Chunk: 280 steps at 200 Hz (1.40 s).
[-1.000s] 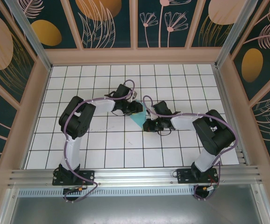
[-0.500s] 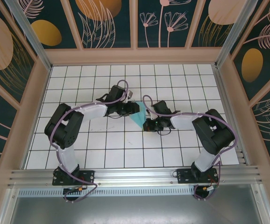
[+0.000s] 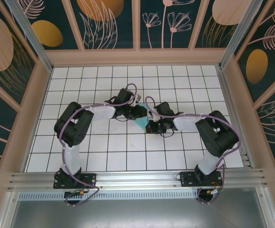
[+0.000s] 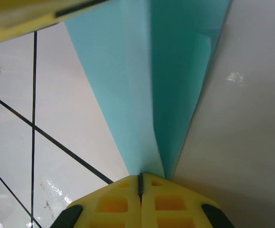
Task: Fold a paper plane with a square sheet of paper (fold left side to right side)
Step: Fourth fold the wing at the center of the table.
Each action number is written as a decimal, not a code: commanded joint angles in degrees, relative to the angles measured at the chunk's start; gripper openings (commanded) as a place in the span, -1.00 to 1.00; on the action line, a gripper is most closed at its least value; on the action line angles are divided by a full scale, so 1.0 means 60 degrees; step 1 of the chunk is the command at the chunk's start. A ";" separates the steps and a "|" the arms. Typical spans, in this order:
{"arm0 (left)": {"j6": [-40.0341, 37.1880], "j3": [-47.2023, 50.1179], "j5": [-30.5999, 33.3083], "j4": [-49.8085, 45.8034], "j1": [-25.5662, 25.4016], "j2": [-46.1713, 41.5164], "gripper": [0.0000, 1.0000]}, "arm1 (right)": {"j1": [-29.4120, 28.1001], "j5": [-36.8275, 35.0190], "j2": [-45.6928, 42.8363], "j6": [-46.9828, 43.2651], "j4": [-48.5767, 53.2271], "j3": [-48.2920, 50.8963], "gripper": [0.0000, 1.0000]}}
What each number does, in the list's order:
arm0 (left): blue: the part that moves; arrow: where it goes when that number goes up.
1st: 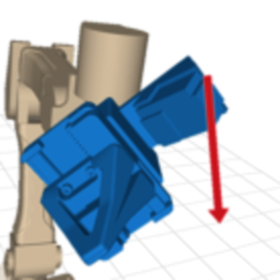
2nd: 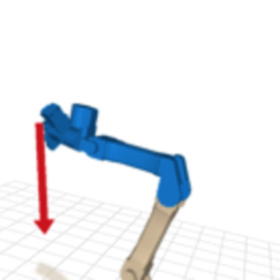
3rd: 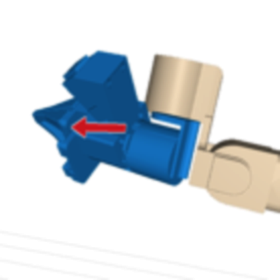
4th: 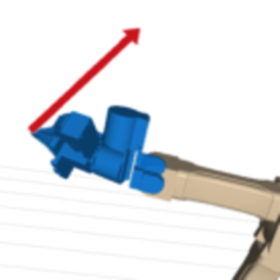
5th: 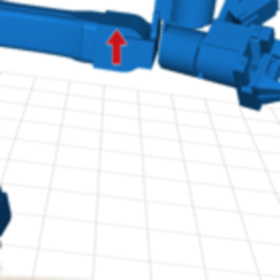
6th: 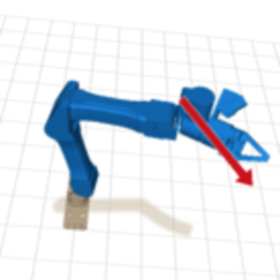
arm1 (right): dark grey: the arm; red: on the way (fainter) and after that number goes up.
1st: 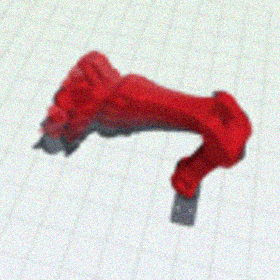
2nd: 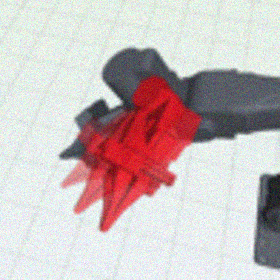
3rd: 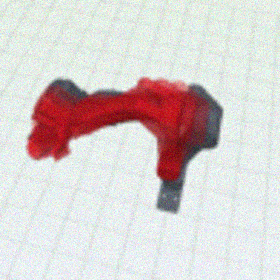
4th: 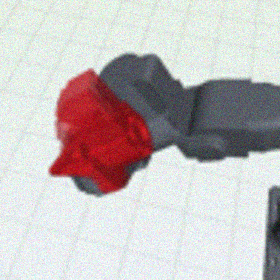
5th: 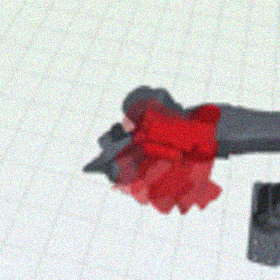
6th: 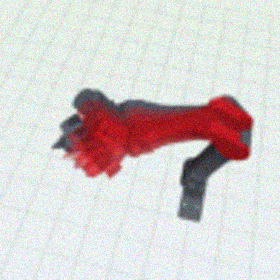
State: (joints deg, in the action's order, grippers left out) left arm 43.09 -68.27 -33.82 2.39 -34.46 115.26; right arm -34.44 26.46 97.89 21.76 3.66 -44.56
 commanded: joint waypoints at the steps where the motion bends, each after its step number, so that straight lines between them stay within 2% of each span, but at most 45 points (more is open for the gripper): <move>1: -0.0394 -0.0588 0.0287 -0.0447 0.0023 0.0469 -0.30 | -0.0060 -0.0728 0.0715 -0.0021 0.1701 0.0422 -0.87; 85: -0.0754 -0.1241 0.0878 -0.0922 0.0134 0.1253 -0.30 | -0.0054 -0.0806 0.0688 -0.0023 0.1790 0.0495 -0.87; 168: -0.1131 -0.1413 0.1053 -0.0998 0.0710 0.1632 -0.29 | -0.0069 -0.0803 0.0717 -0.0111 0.2148 0.0575 -0.87; 280: -0.2000 -0.3994 0.1133 -0.2314 0.1691 0.2931 -0.20 | -0.0067 -0.0748 0.0703 -0.0111 0.2144 0.0585 -0.88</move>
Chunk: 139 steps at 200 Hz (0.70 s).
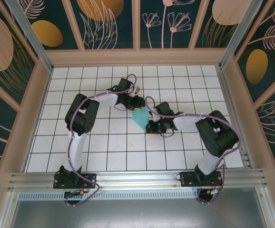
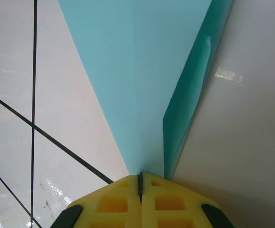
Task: Fold a paper plane with a square sheet of paper (fold left side to right side)
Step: Fourth fold the wing at the center of the table.
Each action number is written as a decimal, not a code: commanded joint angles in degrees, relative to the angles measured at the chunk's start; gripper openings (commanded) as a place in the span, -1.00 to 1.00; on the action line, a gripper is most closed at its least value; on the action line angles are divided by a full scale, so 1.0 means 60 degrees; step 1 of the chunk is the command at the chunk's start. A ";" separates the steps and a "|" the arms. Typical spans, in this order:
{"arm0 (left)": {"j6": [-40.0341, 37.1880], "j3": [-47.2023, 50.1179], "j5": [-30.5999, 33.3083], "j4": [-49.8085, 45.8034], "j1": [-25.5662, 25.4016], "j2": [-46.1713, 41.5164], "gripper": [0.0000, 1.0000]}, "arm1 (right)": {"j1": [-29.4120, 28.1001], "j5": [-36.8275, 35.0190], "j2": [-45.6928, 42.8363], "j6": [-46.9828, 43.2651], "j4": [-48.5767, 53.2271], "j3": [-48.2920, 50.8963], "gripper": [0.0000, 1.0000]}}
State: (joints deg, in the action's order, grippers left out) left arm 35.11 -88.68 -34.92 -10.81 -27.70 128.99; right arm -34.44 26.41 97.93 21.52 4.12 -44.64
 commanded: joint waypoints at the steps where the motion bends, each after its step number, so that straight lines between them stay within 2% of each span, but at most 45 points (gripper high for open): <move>1: -0.0676 -0.0618 0.1312 -0.0123 0.0570 0.0661 -0.20 | -0.0072 -0.0741 0.0690 -0.0071 0.2067 0.0600 -0.87; 42: -0.0814 -0.1498 0.1368 -0.0560 0.0786 0.1092 -0.20 | -0.0048 -0.0667 0.0705 -0.0042 0.1948 0.0614 -0.87; 93: -0.1307 -0.1614 0.1823 -0.1172 0.0959 -0.0335 -0.12 | 0.0297 -0.0348 0.0532 -0.0358 0.1892 0.0365 -0.88; 113: -0.1443 -0.1067 0.1957 -0.1156 0.0968 -0.1235 -0.11 | 0.0464 -0.0273 0.0458 -0.0751 0.2221 0.0112 -0.87; 139: -0.1126 0.0484 0.1239 -0.0173 0.0879 -0.2484 -0.15 | 0.0464 -0.0220 0.0450 -0.1018 0.2419 0.0014 -0.87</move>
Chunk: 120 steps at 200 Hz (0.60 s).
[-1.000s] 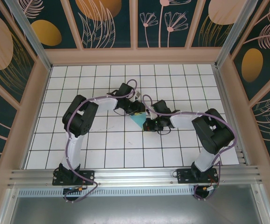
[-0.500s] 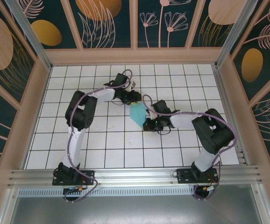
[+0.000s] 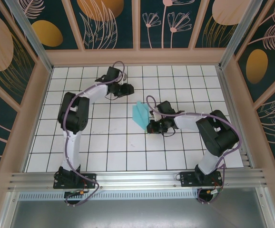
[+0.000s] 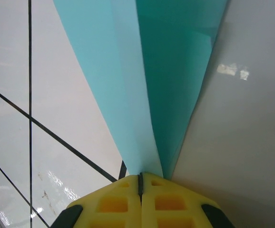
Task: Fold a paper plane with a square sheet of paper (fold left side to right side)
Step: Fourth fold the wing at the center of the table.
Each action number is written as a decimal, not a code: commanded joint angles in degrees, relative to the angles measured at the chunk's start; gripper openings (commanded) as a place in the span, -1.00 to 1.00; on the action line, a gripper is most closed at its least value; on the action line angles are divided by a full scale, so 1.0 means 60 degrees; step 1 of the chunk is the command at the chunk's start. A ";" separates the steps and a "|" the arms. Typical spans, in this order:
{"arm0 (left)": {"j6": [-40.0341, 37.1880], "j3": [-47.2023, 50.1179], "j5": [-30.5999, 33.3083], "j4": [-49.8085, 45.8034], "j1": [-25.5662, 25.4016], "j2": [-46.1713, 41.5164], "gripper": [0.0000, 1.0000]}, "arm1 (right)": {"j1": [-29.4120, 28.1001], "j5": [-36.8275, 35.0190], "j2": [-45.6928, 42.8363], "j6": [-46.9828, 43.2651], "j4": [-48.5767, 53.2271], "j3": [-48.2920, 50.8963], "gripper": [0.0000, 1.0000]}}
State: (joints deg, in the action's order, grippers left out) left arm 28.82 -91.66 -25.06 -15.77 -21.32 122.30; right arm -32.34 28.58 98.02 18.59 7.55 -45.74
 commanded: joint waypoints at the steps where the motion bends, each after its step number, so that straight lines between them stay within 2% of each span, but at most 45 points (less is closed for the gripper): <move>1: -0.0074 0.1031 -0.0414 0.0675 -0.0198 -0.1406 -0.16 | 0.0108 -0.0570 0.0436 -0.0532 0.1847 0.0196 -0.87; 5: -0.0085 0.1201 -0.0458 0.0724 -0.0266 -0.1536 -0.16 | 0.0374 -0.0560 0.0436 -0.0537 0.1847 0.0209 -0.87; 25: 0.0003 0.1888 -0.1003 0.1038 -0.0699 -0.1805 -0.17 | 0.0409 -0.0491 0.0441 -0.0509 0.1749 0.0210 -0.87; 58: 0.0351 0.2105 -0.1598 0.1617 -0.1441 -0.1252 -0.19 | 0.0394 -0.0493 0.0473 -0.0405 0.1642 0.0210 -0.87; 120: 0.0445 0.1464 -0.1697 0.1570 -0.1537 0.0181 -0.20 | 0.0393 -0.0569 0.0451 -0.0286 0.1569 0.0199 -0.87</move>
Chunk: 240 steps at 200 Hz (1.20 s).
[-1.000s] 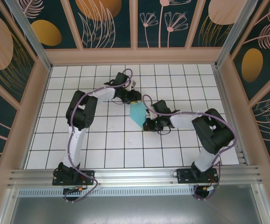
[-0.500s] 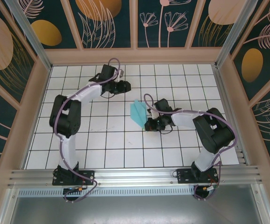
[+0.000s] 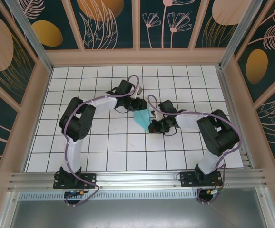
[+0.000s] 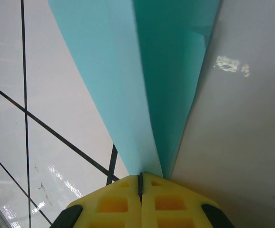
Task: Fold a paper plane with a square sheet of paper (fold left side to right side)
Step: Fourth fold the wing at the center of the table.
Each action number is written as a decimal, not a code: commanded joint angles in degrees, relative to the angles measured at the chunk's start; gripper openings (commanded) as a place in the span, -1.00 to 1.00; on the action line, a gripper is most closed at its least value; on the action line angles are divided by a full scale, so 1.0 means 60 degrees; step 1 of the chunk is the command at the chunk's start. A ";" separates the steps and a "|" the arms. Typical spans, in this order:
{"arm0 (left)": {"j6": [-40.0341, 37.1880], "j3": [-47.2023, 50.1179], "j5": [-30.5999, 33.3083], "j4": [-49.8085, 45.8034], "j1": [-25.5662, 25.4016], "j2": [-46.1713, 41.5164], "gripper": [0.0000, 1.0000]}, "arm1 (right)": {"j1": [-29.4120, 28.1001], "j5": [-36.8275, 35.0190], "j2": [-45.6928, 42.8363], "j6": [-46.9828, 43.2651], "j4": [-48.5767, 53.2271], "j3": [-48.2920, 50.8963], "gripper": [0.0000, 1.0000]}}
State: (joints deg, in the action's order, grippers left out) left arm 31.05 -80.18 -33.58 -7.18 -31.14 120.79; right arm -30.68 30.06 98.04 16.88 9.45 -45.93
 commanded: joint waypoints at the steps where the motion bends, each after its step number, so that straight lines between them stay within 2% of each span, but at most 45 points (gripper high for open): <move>1: 0.0079 -0.0456 -0.0277 0.0133 0.0095 0.0455 -0.21 | 0.0117 -0.0819 0.0447 -0.0002 0.1252 0.0230 -0.87; 18: -0.0008 -0.0641 -0.0162 0.0052 0.0092 0.0796 -0.20 | 0.0118 -0.0821 0.0413 0.0032 0.1243 0.0229 -0.86; 46: -0.0209 -0.0994 0.0595 -0.0569 0.0113 0.1307 -0.21 | 0.0118 -0.0779 0.0134 0.0055 0.1202 0.0229 -0.86; 87: -0.0122 -0.0724 0.0946 -0.0580 0.0109 0.1394 -0.21 | 0.0241 -0.0402 -0.1085 0.0484 0.0923 0.0161 -0.84; 109: -0.0063 -0.0589 0.0908 -0.0483 0.0107 0.1309 -0.21 | 0.0290 -0.0294 -0.1702 0.1024 0.0628 0.0055 -0.85; 136: -0.0025 -0.0466 0.0866 -0.0373 0.0109 0.1240 -0.21 | 0.0213 -0.0280 -0.2128 0.2303 -0.0707 0.0198 -0.85; 178: 0.0011 -0.0389 0.0789 -0.0268 0.0099 0.1255 -0.21 | -0.0062 -0.0953 -0.1235 0.4014 -0.2121 -0.0045 -0.87; 197: -0.0002 -0.0365 0.0797 -0.0268 0.0106 0.1225 -0.21 | -0.0524 -0.1330 -0.0633 0.4262 -0.2146 -0.0443 -0.87; 240: -0.0018 -0.0419 0.0780 -0.0296 0.0098 0.1240 -0.22 | -0.0702 -0.1874 0.0179 0.4583 -0.2188 -0.0848 -0.87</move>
State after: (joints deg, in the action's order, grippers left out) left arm 31.33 -84.38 -32.53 -7.49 -30.81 126.63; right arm -34.65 22.22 97.49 41.30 -1.54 -48.95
